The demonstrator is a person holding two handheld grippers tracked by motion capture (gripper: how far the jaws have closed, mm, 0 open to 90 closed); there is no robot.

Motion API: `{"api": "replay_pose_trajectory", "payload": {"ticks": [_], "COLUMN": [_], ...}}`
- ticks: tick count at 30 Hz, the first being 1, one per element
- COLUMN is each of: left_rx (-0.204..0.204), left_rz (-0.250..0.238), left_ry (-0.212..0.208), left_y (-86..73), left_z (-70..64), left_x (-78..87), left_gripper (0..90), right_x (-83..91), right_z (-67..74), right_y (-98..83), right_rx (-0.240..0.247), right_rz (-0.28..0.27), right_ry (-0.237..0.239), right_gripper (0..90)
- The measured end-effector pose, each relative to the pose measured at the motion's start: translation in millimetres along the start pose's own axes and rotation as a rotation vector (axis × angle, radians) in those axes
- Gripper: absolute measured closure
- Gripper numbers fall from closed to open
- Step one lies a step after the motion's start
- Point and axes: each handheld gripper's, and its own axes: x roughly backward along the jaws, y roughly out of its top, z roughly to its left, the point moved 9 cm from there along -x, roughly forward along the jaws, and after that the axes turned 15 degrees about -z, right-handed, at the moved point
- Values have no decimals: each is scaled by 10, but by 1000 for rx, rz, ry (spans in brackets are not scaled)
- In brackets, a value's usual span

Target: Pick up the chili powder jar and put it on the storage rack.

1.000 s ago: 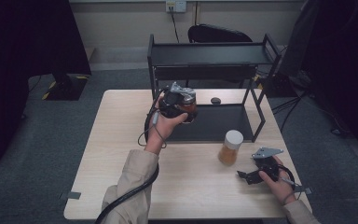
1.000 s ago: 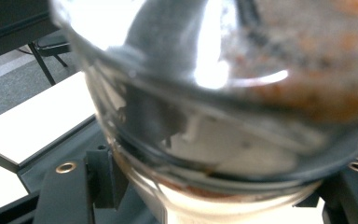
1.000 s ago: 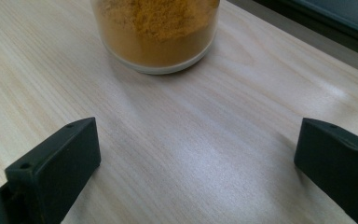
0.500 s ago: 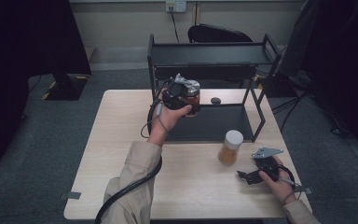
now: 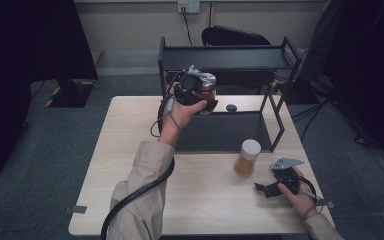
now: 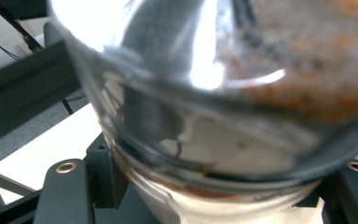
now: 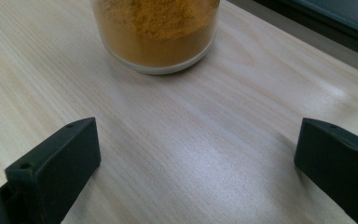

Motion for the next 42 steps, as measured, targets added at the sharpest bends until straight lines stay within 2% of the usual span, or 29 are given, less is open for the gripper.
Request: {"api": "replay_pose_trajectory", "payload": {"ticks": [6,15,30,34,42], "left_rx": [10,1,-13,-12,-17], "left_rz": [-9,-10,-20,-24,-19], "left_ry": [-3,-13,-3,-6,17], "left_y": [139,336,676,758,900], "left_z": [23,24,15,35,125], "left_x": [39,69,140,152,115], "left_gripper": [304,304,304,305,305], "right_x": [0,0,0,0,0], "right_z": [0,0,0,0,-1], "right_y": [0,0,0,0,0], "right_rx": [0,0,0,0,1], "right_rz": [0,0,0,0,0], "right_ry": [0,0,0,0,0], "right_gripper": [0,0,0,0,0]}}
